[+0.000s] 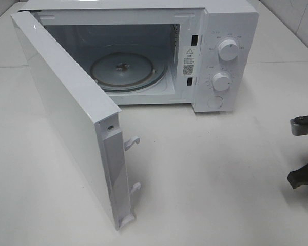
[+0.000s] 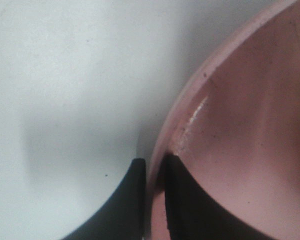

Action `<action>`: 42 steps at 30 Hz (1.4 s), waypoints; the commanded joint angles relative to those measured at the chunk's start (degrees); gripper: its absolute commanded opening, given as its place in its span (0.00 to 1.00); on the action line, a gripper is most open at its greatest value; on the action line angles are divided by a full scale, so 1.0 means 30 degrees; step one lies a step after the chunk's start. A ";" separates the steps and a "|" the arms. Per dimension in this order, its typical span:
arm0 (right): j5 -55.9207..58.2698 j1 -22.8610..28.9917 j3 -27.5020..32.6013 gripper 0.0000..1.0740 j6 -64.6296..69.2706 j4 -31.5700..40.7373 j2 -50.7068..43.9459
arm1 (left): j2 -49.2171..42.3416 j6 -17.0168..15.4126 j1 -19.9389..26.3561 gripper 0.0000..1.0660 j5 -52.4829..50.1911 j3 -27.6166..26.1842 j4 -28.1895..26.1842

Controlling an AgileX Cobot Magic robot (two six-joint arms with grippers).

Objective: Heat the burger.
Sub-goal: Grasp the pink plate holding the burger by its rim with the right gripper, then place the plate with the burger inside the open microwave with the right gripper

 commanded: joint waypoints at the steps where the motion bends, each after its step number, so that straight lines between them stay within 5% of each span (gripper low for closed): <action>1: 0.0477 -0.0095 0.0095 0.00 -0.0134 0.0153 0.0095 | -0.0267 -0.0038 0.0038 0.94 -0.0210 0.0019 -0.0172; 42: 0.4775 0.4603 -0.0420 0.00 0.8289 -0.7200 -0.2120 | -0.0267 -0.0038 0.0038 0.94 -0.0210 0.0019 -0.0172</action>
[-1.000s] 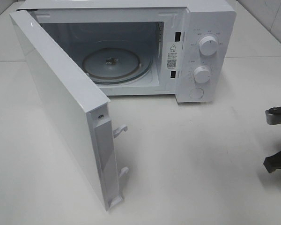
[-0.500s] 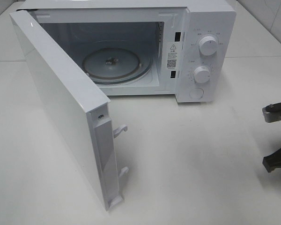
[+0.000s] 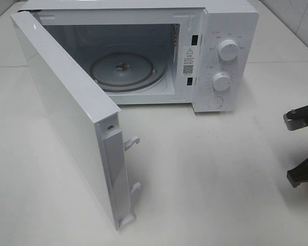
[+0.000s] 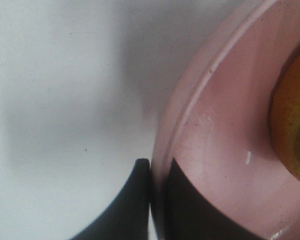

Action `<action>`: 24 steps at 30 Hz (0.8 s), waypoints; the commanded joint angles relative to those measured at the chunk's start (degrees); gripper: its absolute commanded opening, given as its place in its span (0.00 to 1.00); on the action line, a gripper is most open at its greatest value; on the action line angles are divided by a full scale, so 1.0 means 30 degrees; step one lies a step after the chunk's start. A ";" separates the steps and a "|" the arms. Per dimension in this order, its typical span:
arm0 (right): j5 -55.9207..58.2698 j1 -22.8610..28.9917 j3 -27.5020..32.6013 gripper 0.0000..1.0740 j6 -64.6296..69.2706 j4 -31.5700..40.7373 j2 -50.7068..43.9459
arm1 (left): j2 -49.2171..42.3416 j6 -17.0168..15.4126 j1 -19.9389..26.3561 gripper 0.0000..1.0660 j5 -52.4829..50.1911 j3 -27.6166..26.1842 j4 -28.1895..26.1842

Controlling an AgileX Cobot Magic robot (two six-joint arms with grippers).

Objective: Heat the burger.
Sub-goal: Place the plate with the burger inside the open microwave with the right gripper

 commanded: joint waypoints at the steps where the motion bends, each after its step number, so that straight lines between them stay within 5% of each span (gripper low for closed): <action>1: 0.1070 0.0420 -0.0057 0.00 0.0401 -0.1070 -0.0306 | -0.0267 -0.0038 0.0038 0.94 -0.0210 0.0019 -0.0153; 24: 0.4240 0.4163 -0.0057 0.00 0.0764 -0.1776 -0.0306 | -0.0267 -0.0038 0.0038 0.94 -0.0210 0.0019 -0.0153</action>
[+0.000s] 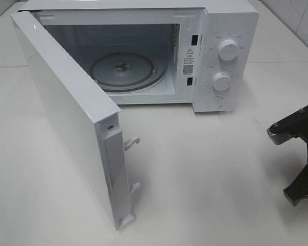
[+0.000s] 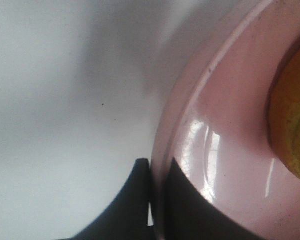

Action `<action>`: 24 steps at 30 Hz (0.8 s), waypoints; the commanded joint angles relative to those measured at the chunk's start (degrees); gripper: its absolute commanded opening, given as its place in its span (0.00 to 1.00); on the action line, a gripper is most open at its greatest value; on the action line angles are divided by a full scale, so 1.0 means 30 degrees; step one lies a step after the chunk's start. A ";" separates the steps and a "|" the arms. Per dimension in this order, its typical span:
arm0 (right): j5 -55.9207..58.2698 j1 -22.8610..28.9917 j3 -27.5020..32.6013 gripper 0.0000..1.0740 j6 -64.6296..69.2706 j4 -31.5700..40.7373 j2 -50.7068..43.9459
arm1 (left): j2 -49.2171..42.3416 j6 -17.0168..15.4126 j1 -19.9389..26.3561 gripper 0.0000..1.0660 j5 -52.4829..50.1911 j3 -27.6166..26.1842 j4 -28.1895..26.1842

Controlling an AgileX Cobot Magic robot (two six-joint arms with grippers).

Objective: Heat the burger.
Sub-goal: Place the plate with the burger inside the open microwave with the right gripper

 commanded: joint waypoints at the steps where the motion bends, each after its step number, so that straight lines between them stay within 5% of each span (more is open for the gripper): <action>1: 0.0955 0.0420 -0.0057 0.00 0.0191 -0.0955 -0.0153 | -0.0267 -0.0038 0.0038 0.94 -0.0210 0.0019 -0.0153; 24: 0.2215 0.3591 0.1948 0.00 0.0019 -0.0821 -0.3571 | -0.0267 -0.0038 0.0038 0.94 -0.0210 0.0019 -0.0153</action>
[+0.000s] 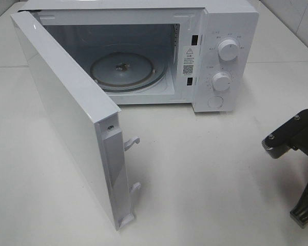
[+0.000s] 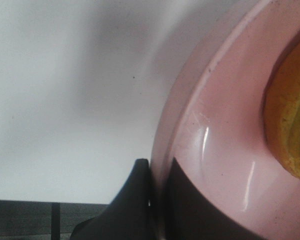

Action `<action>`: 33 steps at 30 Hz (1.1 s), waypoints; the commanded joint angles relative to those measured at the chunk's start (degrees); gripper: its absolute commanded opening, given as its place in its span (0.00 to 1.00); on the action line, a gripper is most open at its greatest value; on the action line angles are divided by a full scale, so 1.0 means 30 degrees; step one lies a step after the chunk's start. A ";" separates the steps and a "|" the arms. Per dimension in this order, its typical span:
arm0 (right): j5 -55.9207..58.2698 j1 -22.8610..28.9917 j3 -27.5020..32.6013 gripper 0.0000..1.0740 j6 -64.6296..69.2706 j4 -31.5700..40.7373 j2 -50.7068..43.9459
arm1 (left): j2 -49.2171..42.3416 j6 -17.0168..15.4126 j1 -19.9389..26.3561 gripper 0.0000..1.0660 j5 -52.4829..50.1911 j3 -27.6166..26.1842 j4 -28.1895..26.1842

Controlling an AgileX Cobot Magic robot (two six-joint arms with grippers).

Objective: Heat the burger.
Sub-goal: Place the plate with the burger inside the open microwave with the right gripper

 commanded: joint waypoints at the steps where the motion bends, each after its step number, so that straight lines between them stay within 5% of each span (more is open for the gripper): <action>1: 0.1299 0.0344 0.0325 0.00 0.0038 -0.0764 -0.0477 | -0.0267 -0.0038 0.0038 0.94 -0.0210 0.0019 -0.0153; 33: 0.1891 0.6856 0.1050 0.00 0.0038 -0.0993 -0.2387 | -0.0267 -0.0038 0.0038 0.94 -0.0210 0.0019 -0.0153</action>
